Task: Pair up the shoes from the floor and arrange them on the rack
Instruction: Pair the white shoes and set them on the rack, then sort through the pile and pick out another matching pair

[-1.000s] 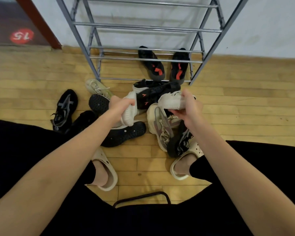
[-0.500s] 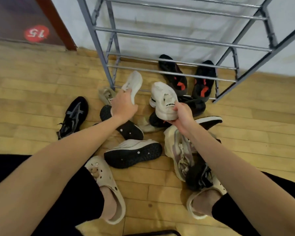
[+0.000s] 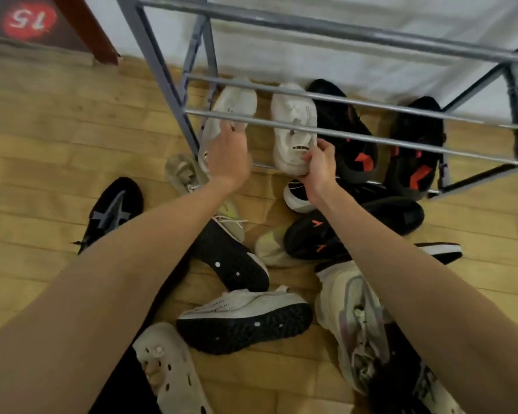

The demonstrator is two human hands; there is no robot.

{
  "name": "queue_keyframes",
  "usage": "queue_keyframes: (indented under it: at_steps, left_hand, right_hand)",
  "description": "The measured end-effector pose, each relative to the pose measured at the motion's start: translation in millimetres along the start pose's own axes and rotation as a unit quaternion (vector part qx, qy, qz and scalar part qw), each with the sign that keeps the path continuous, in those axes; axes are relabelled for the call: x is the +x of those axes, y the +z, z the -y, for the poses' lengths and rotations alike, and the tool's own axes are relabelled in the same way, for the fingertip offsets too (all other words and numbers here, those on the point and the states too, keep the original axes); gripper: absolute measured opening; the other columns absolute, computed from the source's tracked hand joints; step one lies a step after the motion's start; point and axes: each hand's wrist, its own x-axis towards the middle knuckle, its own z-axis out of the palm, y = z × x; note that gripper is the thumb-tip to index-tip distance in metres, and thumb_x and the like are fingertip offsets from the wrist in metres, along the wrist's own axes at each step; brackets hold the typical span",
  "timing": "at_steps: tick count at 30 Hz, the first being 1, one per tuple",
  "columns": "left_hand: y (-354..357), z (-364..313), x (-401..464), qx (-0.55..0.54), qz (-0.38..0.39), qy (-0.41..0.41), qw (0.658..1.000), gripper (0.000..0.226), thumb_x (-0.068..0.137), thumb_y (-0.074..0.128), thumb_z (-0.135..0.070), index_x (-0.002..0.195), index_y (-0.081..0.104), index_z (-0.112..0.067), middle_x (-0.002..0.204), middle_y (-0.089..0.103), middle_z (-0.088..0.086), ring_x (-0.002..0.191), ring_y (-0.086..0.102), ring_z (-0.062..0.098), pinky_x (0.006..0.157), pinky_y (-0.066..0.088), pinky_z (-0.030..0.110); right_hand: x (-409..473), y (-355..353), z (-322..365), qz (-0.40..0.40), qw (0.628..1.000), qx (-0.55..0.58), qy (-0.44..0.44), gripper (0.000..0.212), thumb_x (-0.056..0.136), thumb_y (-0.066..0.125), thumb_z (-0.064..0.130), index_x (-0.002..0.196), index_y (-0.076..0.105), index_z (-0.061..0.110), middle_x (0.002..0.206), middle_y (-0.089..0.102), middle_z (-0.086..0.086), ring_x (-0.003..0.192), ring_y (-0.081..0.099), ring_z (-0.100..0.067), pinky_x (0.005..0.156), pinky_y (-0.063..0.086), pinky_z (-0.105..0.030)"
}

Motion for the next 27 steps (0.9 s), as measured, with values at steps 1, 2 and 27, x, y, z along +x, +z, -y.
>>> queue_keyframes:
  at_steps: [1, 2, 27]
  left_hand:
    - [5, 2, 8, 0.004, -0.003, 0.009, 1.000, 0.048, 0.091, 0.055, -0.009, 0.137, 0.043, -0.009, 0.126, 0.051, 0.020, 0.095, 0.062, 0.034, 0.071, 0.048, 0.039]
    - [11, 5, 16, 0.015, -0.004, 0.020, 1.000, 0.043, 0.093, 0.051, -0.006, 0.135, 0.045, -0.007, 0.125, 0.053, 0.021, 0.097, 0.061, 0.035, 0.075, 0.049, 0.041]
    - [-24, 23, -99, 0.010, 0.092, 0.182, 0.979, 0.028, 0.081, 0.061, -0.013, 0.105, 0.062, 0.001, 0.142, 0.039, 0.024, 0.131, 0.038, 0.039, 0.101, 0.037, 0.047]
  right_hand:
    - [6, 4, -1, 0.000, 1.000, 0.005, 0.004, 0.034, 0.096, 0.038, 0.011, 0.130, 0.041, 0.016, 0.088, 0.052, 0.000, 0.094, 0.051, -0.023, 0.103, 0.044, -0.054]
    - [9, 7, -1, 0.004, 1.000, 0.015, 0.010, 0.032, 0.096, 0.037, 0.010, 0.127, 0.042, 0.017, 0.088, 0.051, -0.001, 0.093, 0.050, -0.023, 0.101, 0.045, -0.053]
    - [-84, -53, 2, 0.131, 0.813, -0.541, -0.171, 0.047, 0.090, 0.050, 0.015, 0.136, 0.045, 0.004, 0.139, 0.043, -0.021, 0.133, 0.037, -0.032, 0.108, 0.034, -0.035]
